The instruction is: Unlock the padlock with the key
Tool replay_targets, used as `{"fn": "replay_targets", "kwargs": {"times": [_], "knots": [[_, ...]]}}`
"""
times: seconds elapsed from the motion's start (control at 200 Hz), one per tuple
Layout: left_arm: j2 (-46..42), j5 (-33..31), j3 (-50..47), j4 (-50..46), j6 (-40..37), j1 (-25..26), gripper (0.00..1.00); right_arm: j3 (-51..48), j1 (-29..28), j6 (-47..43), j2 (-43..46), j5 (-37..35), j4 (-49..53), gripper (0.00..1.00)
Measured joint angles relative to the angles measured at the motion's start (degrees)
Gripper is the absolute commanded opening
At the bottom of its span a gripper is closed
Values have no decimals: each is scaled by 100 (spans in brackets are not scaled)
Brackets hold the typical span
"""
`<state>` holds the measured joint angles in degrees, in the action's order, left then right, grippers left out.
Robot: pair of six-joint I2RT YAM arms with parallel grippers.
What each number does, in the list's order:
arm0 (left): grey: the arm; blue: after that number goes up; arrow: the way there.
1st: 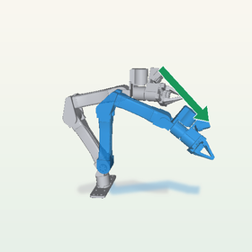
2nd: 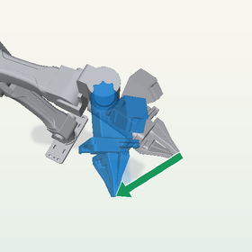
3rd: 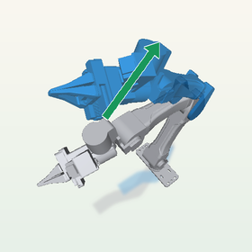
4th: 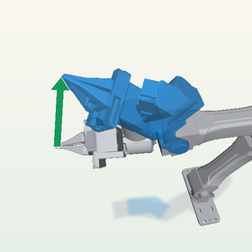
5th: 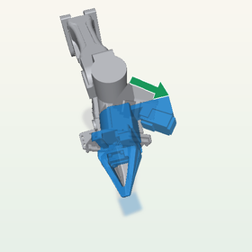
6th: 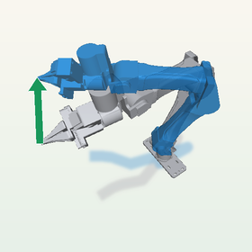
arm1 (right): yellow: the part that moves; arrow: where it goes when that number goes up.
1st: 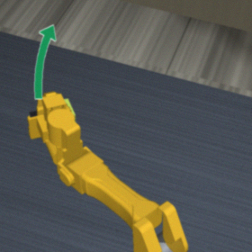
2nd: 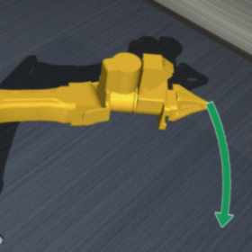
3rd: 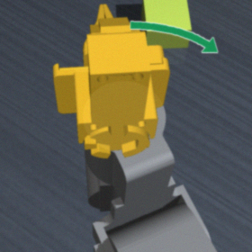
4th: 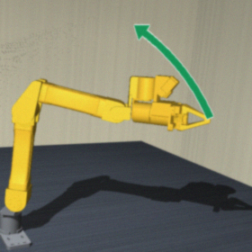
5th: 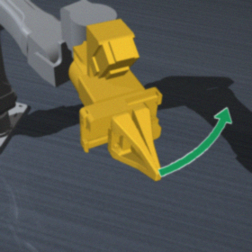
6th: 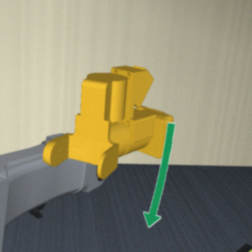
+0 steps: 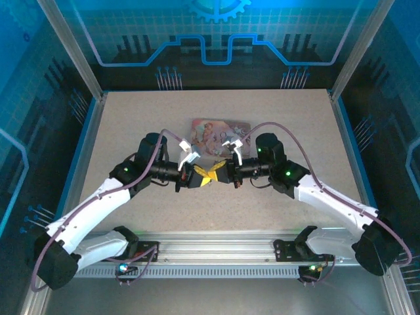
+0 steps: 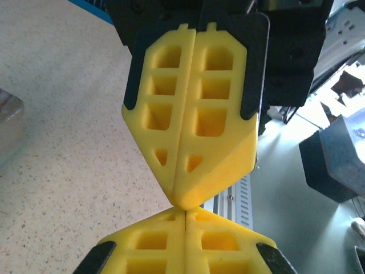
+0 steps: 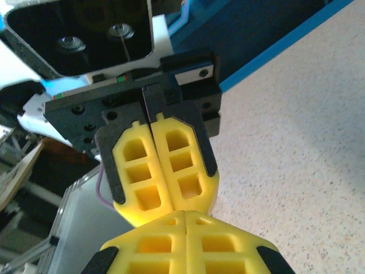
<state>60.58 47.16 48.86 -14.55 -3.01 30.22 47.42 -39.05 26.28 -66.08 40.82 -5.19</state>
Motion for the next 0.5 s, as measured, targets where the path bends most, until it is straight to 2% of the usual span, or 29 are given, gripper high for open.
{"fn": "replay_targets", "kwargs": {"times": [0.105,0.155,0.3,0.5], "knots": [[-125,-136,-151,409,271,0,54,-173,11,243,74,-295,-330,0],[-205,-291,-247,577,476,0,58,-264,15,341,83,-442,-452,0],[-525,-708,-739,1252,1069,-31,59,-461,83,570,98,-756,-732,0],[-466,-623,-1222,2356,1974,-87,58,-468,125,702,127,-848,-1130,0]]}}
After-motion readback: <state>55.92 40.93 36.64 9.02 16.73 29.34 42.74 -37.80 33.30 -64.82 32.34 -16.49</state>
